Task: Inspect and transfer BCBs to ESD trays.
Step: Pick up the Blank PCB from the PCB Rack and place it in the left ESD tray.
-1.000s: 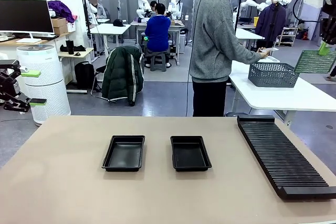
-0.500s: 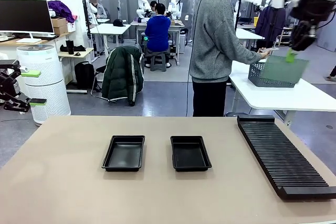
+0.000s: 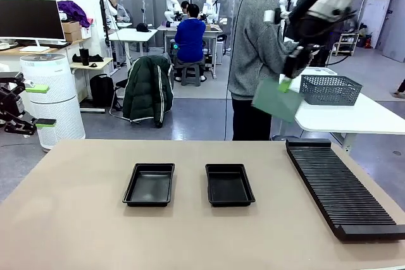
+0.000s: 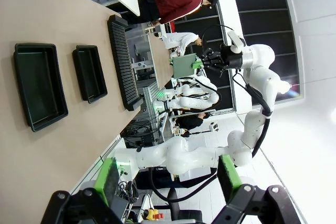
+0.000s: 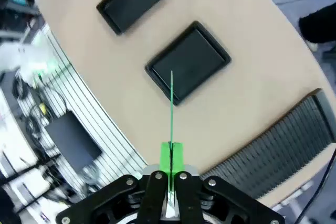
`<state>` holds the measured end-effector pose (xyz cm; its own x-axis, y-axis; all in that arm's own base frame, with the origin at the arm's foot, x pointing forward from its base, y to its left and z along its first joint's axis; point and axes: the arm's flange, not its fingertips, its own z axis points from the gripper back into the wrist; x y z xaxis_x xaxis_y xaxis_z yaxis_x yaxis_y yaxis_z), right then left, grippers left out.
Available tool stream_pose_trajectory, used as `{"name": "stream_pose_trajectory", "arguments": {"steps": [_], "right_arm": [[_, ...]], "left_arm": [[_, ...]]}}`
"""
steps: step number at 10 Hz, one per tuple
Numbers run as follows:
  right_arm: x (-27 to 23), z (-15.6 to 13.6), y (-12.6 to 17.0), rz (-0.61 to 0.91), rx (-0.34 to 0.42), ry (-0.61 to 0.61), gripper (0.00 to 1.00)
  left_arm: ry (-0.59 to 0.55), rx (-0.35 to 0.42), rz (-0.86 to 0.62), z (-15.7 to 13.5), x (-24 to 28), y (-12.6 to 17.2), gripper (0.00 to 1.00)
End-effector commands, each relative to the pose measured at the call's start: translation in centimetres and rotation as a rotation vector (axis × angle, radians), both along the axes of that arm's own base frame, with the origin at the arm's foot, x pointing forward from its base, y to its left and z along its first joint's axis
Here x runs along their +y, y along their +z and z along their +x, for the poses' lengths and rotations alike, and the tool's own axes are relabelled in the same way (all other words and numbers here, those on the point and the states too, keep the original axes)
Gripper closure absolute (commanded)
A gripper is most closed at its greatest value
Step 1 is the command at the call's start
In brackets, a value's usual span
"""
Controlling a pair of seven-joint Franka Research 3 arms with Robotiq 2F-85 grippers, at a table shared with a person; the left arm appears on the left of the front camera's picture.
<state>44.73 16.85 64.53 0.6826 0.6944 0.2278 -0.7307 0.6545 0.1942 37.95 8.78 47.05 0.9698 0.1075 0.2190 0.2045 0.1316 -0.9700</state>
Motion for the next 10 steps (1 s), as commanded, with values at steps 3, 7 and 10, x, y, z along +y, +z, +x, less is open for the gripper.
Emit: {"name": "stream_pose_trajectory", "arguments": {"steps": [3,7,10], "right_arm": [[7.2,-1.7,-4.2,0.116,0.099,-0.308,0.99],[13.2,-3.1,-8.8,0.210,0.176,-0.523,0.99],[17.1,-3.4,-11.6,0.278,0.163,-0.540,0.99]], "left_arm": [[0.003,-0.001,-0.003,0.0,0.2,0.0,0.00],[0.003,-0.001,-0.003,0.0,0.2,0.0,0.00],[0.003,-0.001,-0.003,0.0,0.2,0.0,0.00]]}}
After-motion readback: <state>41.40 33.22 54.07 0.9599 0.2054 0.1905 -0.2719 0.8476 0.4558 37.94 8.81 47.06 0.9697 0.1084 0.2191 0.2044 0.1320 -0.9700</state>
